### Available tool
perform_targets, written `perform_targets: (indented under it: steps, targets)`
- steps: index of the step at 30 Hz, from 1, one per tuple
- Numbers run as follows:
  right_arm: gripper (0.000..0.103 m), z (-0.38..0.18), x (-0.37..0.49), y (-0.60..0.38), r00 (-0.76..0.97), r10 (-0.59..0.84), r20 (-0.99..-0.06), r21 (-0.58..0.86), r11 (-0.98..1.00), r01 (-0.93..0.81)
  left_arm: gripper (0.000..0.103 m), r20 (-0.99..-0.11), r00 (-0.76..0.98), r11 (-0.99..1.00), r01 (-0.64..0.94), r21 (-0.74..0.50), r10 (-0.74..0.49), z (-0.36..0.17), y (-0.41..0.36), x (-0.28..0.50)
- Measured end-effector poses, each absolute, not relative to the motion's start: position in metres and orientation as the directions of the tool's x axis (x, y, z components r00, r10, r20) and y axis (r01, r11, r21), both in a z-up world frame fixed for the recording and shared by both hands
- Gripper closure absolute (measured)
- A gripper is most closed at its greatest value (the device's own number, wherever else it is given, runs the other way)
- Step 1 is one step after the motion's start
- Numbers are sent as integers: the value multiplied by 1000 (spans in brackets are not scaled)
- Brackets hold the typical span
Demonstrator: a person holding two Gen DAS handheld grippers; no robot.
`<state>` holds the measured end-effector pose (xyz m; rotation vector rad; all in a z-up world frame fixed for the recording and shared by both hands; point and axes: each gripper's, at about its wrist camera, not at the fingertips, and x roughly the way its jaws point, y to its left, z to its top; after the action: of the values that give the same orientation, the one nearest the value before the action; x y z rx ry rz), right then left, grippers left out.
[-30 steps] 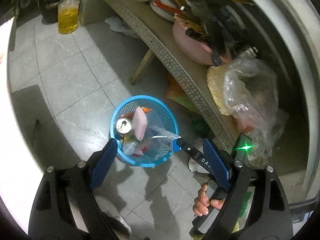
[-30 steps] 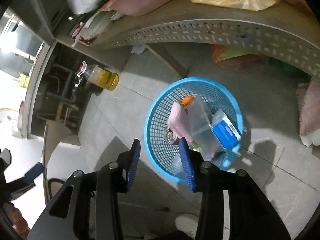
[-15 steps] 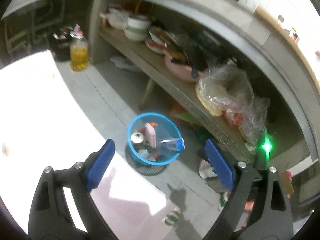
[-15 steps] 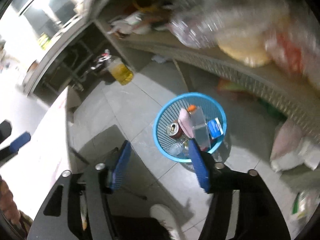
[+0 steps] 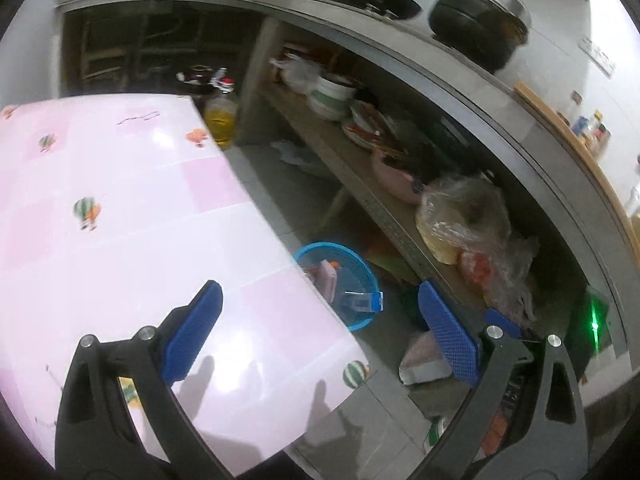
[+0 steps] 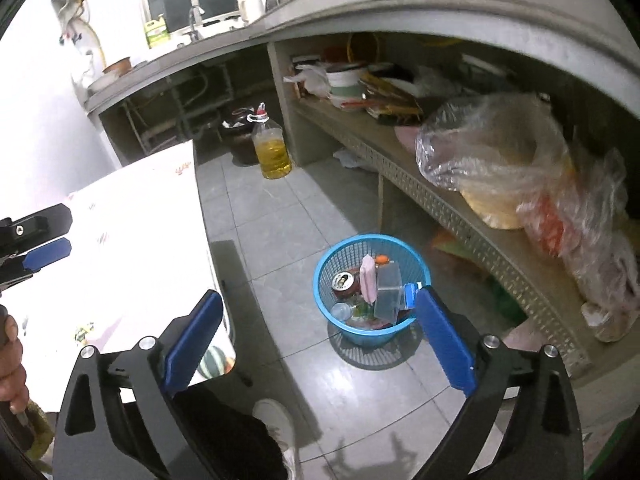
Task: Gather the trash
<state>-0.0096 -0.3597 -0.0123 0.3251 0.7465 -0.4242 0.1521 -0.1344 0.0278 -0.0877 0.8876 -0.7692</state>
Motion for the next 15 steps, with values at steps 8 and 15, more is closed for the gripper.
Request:
perform_targets:
  steps: [8, 15]
  targets:
    - [7, 5, -17, -332, 650, -333, -683, 46, 868, 494, 9, -710, 545, 859, 482, -169, -446, 29, -126, 136]
    - [7, 19, -27, -311, 668, -368, -647, -2, 876, 482, 9, -717, 577, 886, 448, -122, -391, 25, -117, 126]
